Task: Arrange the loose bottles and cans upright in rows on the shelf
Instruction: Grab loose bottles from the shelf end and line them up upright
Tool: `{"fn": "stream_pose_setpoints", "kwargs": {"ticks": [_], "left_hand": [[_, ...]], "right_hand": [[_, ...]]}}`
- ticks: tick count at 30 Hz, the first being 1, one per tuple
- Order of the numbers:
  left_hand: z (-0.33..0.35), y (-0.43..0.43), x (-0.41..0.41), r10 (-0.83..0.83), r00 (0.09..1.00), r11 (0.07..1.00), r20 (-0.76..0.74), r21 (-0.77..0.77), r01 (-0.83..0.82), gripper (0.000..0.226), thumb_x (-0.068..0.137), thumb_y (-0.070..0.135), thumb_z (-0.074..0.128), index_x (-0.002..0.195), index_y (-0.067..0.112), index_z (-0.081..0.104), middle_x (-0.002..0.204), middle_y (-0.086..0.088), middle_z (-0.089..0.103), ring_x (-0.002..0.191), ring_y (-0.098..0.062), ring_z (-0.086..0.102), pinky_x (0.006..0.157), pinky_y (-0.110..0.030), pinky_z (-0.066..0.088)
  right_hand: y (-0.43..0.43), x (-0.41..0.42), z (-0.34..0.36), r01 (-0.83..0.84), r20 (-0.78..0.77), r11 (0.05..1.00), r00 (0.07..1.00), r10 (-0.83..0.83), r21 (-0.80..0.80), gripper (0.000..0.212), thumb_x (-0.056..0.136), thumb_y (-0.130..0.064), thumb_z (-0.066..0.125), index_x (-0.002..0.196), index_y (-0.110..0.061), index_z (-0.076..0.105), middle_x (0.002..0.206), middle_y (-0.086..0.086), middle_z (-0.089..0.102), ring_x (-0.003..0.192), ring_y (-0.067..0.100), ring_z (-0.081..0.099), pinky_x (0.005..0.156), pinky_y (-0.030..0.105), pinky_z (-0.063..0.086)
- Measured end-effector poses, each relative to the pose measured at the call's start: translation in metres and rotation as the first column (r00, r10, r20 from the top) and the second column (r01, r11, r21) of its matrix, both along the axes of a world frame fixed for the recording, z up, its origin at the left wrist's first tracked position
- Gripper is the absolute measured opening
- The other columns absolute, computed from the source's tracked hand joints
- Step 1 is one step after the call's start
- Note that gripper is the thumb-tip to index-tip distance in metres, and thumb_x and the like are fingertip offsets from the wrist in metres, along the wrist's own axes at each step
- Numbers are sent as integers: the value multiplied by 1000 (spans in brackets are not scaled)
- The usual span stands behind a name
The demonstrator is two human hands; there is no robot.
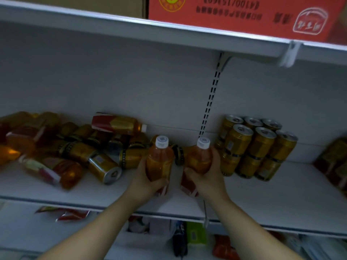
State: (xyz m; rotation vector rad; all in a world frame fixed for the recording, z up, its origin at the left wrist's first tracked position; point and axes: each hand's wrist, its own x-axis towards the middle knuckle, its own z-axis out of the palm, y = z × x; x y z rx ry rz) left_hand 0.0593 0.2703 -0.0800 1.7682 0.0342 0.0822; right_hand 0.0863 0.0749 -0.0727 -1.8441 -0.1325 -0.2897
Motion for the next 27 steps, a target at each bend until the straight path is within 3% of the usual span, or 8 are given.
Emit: {"fn": "stream_pose_setpoints", "kwargs": {"ticks": [3, 8, 10, 13, 19, 22, 24, 27], "left_hand": [[7, -5, -3, 27, 999, 999, -26, -23, -28, 75, 70, 15, 80, 129, 31, 36, 107, 15, 58, 89, 6, 57, 61, -9, 45], [22, -41, -16, -69, 996, 997, 51, -43, 71, 57, 69, 23, 81, 109, 45, 47, 103, 20, 60, 89, 5, 59, 69, -18, 47], [31, -66, -17, -132, 988, 988, 75, -67, 137, 52, 70, 24, 80, 105, 46, 50, 105, 18, 63, 92, 1, 62, 75, -24, 50], [45, -115, -21, -224, 972, 963, 71, -134, 232, 63, 68, 31, 80, 121, 35, 47, 115, 9, 61, 102, -12, 59, 86, -36, 48], [71, -222, -43, -372, 918, 910, 140, -138, 390, 54, 69, 22, 80, 105, 40, 45, 96, 23, 56, 77, 13, 57, 59, -7, 44], [71, -274, -53, -456, 881, 874, 129, -122, 470, 65, 68, 16, 81, 117, 34, 44, 104, 14, 58, 89, 3, 58, 71, -18, 47], [68, -312, -58, -493, 862, 857, 117, -105, 504, 69, 68, 15, 81, 121, 31, 41, 107, 9, 58, 94, -5, 58, 78, -28, 48], [58, -378, -63, -518, 852, 846, 79, -101, 524, 67, 68, 16, 81, 115, 35, 37, 102, 13, 55, 89, -3, 56, 80, -35, 50]], "right_hand": [[-14, -5, 5, 36, -9, 997, 999, -35, 66, 84, 70, -19, 82, 117, -65, 29, 111, -32, 50, 92, -23, 51, 67, 3, 41], [-64, -37, 24, 219, -20, 968, 976, -218, 120, 75, 68, -19, 83, 123, -45, 39, 103, -29, 55, 85, -21, 54, 66, 9, 42], [-88, -56, 32, 305, -11, 946, 952, -306, 113, 73, 67, -20, 83, 115, -53, 39, 105, -24, 57, 85, -16, 57, 68, 16, 44], [-128, -90, 44, 434, -26, 895, 901, -433, 102, 68, 65, -23, 83, 102, -60, 40, 99, -21, 58, 82, -10, 59, 64, 18, 45], [-217, -150, 60, 617, -27, 783, 786, -617, 74, 70, 63, -34, 84, 109, -58, 37, 101, -20, 56, 88, 1, 56, 68, 25, 45], [-268, -170, 61, 671, -11, 737, 740, -673, 88, 71, 66, -31, 84, 121, -43, 40, 104, -19, 55, 92, 0, 54, 67, 21, 42], [-305, -181, 61, 686, -18, 722, 726, -688, 88, 70, 69, -32, 83, 122, -43, 39, 106, -20, 53, 92, -1, 52, 68, 23, 41], [-369, -194, 59, 692, -22, 720, 721, -692, 48, 70, 69, -34, 82, 120, -47, 36, 104, -23, 50, 89, -3, 49, 70, 26, 39]]}}
